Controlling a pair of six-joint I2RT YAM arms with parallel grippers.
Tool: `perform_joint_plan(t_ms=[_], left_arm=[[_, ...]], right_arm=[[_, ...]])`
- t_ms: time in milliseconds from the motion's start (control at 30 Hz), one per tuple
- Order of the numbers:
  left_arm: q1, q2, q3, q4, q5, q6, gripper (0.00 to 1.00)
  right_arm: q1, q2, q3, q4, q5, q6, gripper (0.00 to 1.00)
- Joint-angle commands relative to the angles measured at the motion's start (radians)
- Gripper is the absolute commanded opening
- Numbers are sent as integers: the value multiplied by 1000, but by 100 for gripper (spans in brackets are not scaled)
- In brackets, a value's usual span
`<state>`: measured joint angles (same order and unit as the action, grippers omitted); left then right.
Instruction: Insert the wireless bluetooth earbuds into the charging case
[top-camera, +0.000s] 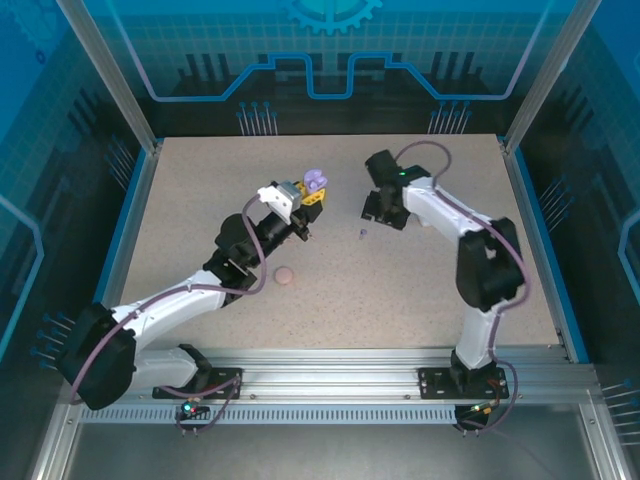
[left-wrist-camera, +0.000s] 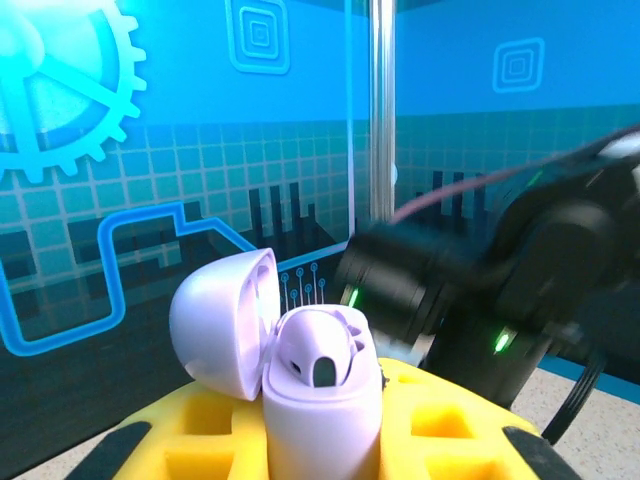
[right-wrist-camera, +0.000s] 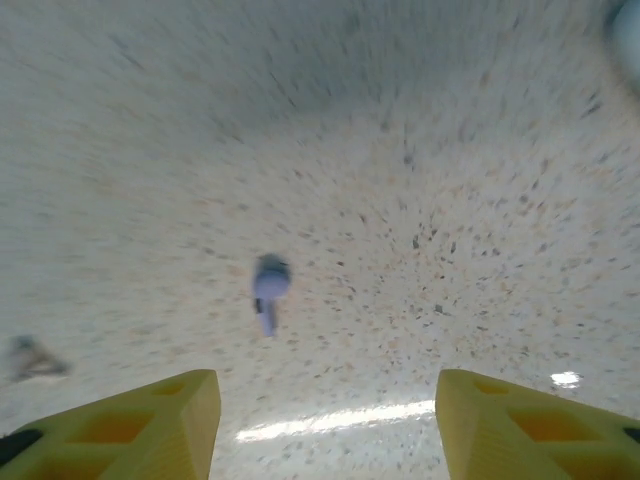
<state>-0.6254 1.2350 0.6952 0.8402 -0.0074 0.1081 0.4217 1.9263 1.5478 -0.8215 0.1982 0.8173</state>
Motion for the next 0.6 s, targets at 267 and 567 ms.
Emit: perform_joint_plan(t_ms=[267, 567], left_arm=[[22, -86, -70, 43, -24, 1, 0], [44, -119, -92, 42, -20, -12, 0]], right_arm=[[67, 263, 279, -156, 35, 128, 50], [83, 349, 339, -195, 51, 141, 44]])
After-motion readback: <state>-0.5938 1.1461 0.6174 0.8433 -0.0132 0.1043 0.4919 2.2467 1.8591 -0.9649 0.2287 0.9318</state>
